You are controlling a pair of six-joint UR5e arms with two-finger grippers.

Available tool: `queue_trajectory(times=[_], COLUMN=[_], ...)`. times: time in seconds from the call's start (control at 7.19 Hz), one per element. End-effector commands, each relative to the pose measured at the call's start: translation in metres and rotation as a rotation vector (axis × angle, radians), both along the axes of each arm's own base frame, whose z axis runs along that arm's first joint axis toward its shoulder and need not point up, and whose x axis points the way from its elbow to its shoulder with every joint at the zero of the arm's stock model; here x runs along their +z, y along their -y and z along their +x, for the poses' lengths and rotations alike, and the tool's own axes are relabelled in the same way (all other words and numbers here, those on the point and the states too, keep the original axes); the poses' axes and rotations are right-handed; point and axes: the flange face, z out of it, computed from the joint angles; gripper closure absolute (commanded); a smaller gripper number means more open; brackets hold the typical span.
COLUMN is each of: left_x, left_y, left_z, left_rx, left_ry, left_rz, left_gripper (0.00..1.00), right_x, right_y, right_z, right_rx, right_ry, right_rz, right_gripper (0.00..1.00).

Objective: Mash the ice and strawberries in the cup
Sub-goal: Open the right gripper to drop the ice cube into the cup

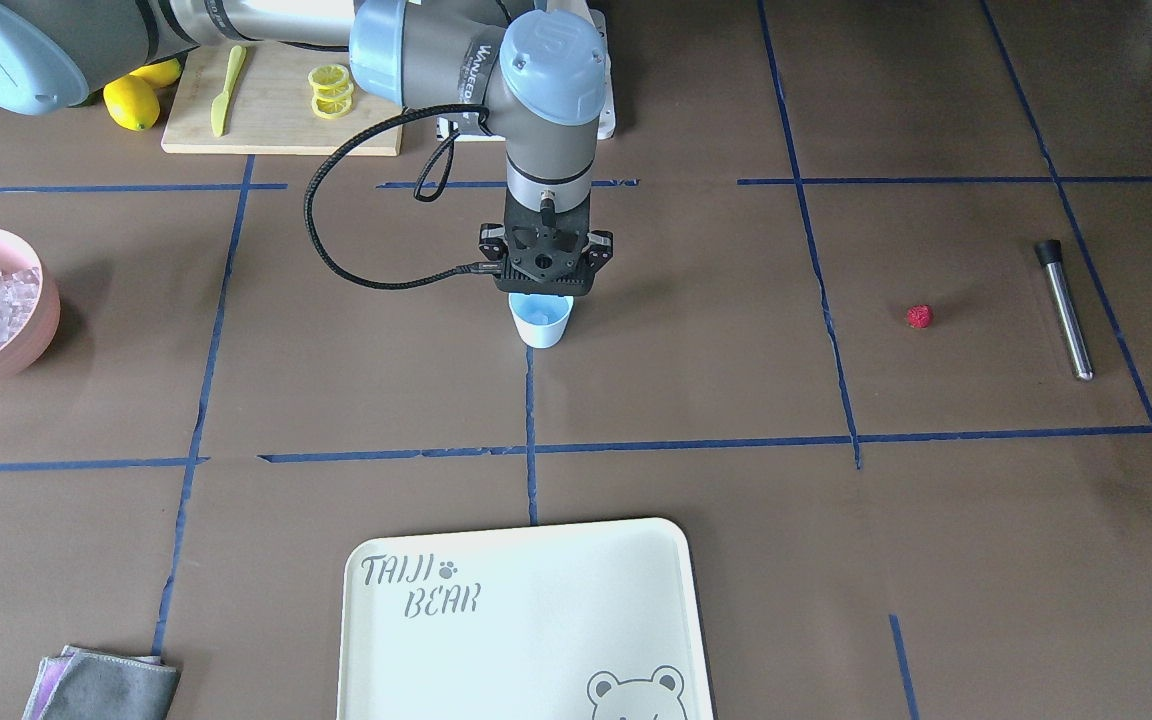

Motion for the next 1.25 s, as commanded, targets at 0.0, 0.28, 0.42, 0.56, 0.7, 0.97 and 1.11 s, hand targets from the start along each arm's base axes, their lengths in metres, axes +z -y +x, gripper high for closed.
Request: queue_trajectory(times=[0.0, 0.28, 0.42, 0.56, 0.7, 0.97, 1.11], left_x=[0.000, 0.000, 0.000, 0.000, -0.001, -0.003, -0.005], left_y=[0.000, 0.000, 0.000, 0.000, 0.001, 0.001, 0.001], left_z=[0.000, 0.000, 0.000, 0.000, 0.000, 0.000, 0.000], left_rx=[0.000, 0.000, 0.000, 0.000, 0.000, -0.003, -0.003], left_ry=[0.000, 0.000, 0.000, 0.000, 0.000, 0.000, 0.000], left_rz=[-0.002, 0.000, 0.000, 0.000, 0.001, 0.002, 0.005], left_gripper=[0.00, 0.00, 0.00, 0.00, 0.00, 0.00, 0.00], right_x=[-0.001, -0.002, -0.002, -0.004, -0.007, -0.019, 0.010], right_y=[0.000, -0.001, -0.001, -0.001, -0.001, 0.005, -0.012], right_z=[0.000, 0.001, 0.001, 0.002, 0.004, 0.056, 0.100], right_rx=[-0.001, 0.000, 0.000, 0.000, 0.002, 0.039, 0.051], right_ry=[0.001, 0.004, 0.005, 0.009, 0.016, 0.074, 0.099], right_rz=[0.002, 0.002, 0.003, 0.005, 0.009, 0.037, 0.060], right_gripper=[0.21, 0.01, 0.01, 0.01, 0.01, 0.01, 0.01])
